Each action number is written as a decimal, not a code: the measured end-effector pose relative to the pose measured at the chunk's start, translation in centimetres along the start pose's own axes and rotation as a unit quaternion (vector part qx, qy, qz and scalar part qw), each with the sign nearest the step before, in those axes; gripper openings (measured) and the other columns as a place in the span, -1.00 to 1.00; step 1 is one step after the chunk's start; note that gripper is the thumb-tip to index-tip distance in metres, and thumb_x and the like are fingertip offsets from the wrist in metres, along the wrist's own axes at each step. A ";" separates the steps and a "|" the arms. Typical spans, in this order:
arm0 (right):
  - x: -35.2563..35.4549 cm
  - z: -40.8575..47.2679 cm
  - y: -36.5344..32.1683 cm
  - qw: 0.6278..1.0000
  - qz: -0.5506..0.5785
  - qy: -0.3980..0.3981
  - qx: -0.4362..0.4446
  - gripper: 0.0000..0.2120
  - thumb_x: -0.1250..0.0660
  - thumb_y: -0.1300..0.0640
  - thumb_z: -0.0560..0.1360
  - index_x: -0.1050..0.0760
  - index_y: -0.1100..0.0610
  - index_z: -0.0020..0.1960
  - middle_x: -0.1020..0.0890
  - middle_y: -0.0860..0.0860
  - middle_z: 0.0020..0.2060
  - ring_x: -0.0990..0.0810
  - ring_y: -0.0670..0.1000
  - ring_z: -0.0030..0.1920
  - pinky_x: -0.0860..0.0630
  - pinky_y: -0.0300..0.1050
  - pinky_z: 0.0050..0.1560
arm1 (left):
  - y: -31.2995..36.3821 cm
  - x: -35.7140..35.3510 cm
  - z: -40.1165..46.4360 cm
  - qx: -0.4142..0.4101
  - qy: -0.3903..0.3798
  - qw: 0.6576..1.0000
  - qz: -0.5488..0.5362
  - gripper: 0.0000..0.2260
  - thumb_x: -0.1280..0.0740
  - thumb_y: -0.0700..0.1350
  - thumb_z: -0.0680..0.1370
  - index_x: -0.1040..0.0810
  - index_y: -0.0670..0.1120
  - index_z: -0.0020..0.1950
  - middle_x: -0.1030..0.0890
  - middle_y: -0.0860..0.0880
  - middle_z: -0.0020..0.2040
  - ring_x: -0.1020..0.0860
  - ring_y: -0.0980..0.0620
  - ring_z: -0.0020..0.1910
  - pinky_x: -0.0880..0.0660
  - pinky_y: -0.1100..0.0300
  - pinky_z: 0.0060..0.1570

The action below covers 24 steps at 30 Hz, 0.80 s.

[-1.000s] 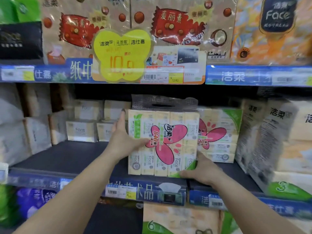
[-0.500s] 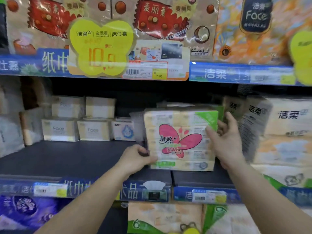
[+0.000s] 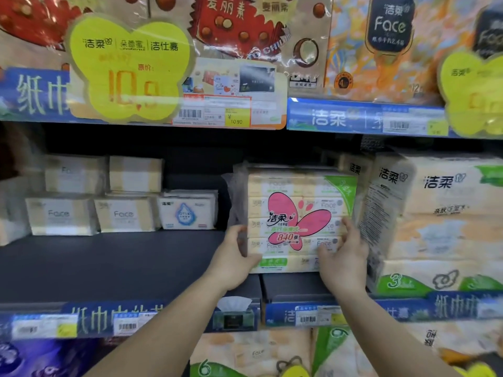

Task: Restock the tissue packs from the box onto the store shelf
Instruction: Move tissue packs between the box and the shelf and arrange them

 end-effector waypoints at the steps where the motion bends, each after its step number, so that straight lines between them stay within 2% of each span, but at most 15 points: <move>1: 0.1 0.0 0.1 1.000 -0.004 -0.005 -0.005 -0.34 -0.34 0.22 0.49 -0.15 -0.05 0.50 -0.31 0.17 0.35 -0.37 0.14 0.29 -0.34 -0.03 0.26 | -0.1 -0.3 0.3 0.003 -0.004 1.000 -0.002 -0.44 -0.44 -0.17 0.46 -0.28 0.02 0.39 -0.54 0.07 0.22 -0.53 0.11 0.14 -0.44 0.25 0.08; 4: -0.1 -0.4 -0.1 1.000 -0.017 -0.023 -0.005 -0.31 -0.32 0.22 0.51 -0.10 -0.09 0.52 -0.24 0.16 0.40 -0.35 0.15 0.34 -0.33 -0.03 0.28 | -0.4 -0.6 0.9 0.008 -0.007 1.000 -0.009 -0.44 -0.44 -0.17 0.47 -0.27 -0.01 0.40 -0.54 0.03 0.24 -0.53 0.11 0.12 -0.46 0.21 0.11; 8: -0.3 -0.7 0.1 0.998 -0.043 -0.033 -0.009 -0.27 -0.31 0.22 0.51 -0.03 -0.12 0.54 -0.16 0.13 0.45 -0.32 0.15 0.38 -0.34 -0.03 0.29 | -1.3 -1.0 1.1 0.023 -0.016 0.999 -0.021 -0.41 -0.44 -0.17 0.48 -0.24 -0.03 0.43 -0.52 0.00 0.30 -0.52 0.08 0.19 -0.46 0.11 0.24; 12: -0.3 -0.9 0.5 0.996 -0.052 -0.071 -0.006 -0.27 -0.29 0.23 0.51 -0.03 -0.09 0.55 -0.15 0.08 0.46 -0.38 0.11 0.34 -0.28 -0.20 0.27 | -1.3 -0.5 0.5 0.040 0.019 0.999 0.000 -0.33 -0.47 -0.12 0.45 -0.23 -0.06 0.47 -0.43 -0.05 0.38 -0.44 0.00 0.30 -0.39 0.15 0.25; 15: 0.3 -1.6 0.4 0.993 -0.054 -0.101 0.011 -0.31 -0.28 0.20 0.50 -0.08 -0.04 0.54 -0.27 0.09 0.42 -0.39 0.10 0.35 -0.27 -0.15 0.35 | -0.3 0.2 -1.0 0.043 0.071 0.995 0.049 -0.25 -0.50 -0.04 0.40 -0.20 -0.06 0.50 -0.36 -0.09 0.42 -0.38 -0.07 0.36 -0.36 0.04 0.34; 17: 1.0 -2.6 0.6 0.991 -0.058 -0.120 0.018 -0.36 -0.29 0.17 0.51 -0.14 0.00 0.53 -0.30 0.08 0.44 -0.38 0.08 0.37 -0.28 -0.15 0.35 | 1.3 -0.1 -2.4 0.016 0.097 0.991 0.095 -0.28 -0.49 0.02 0.37 -0.28 -0.05 0.46 -0.40 -0.10 0.38 -0.36 -0.11 0.37 -0.35 -0.06 0.35; 19: 2.3 -3.8 1.2 0.987 -0.064 -0.142 0.033 -0.37 -0.32 0.13 0.49 -0.19 0.01 0.51 -0.32 0.07 0.44 -0.34 0.07 0.41 -0.30 -0.12 0.40 | 3.3 -1.3 -4.2 -0.007 0.112 0.982 0.155 -0.34 -0.45 0.09 0.37 -0.31 -0.01 0.41 -0.41 -0.10 0.37 -0.30 -0.12 0.40 -0.32 -0.07 0.36; 21: 4.6 -5.1 2.4 0.982 -0.077 -0.166 0.053 -0.36 -0.34 0.07 0.49 -0.20 -0.01 0.51 -0.35 0.05 0.43 -0.32 0.06 0.43 -0.33 -0.03 0.41 | 4.8 -3.6 -6.3 -0.002 0.108 0.970 0.220 -0.27 -0.40 0.13 0.42 -0.18 -0.01 0.50 -0.26 -0.11 0.48 -0.19 -0.13 0.47 -0.22 -0.04 0.42; 24: 10.8 -6.9 5.8 0.969 -0.155 -0.181 0.064 -0.40 -0.28 0.03 0.56 -0.13 -0.02 0.54 -0.27 0.04 0.47 -0.24 0.06 0.46 -0.28 -0.04 0.41 | 7.7 -10.1 -10.3 -0.019 0.052 0.953 0.297 -0.24 -0.36 0.18 0.45 -0.10 0.01 0.54 -0.15 -0.11 0.53 -0.14 -0.15 0.50 -0.14 -0.05 0.46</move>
Point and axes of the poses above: each hand's wrist, its own z-axis towards the middle knuckle, its own x-axis out of the back of the hand, y = z × x, the point moved 10 cm from there along z, towards the middle knuckle
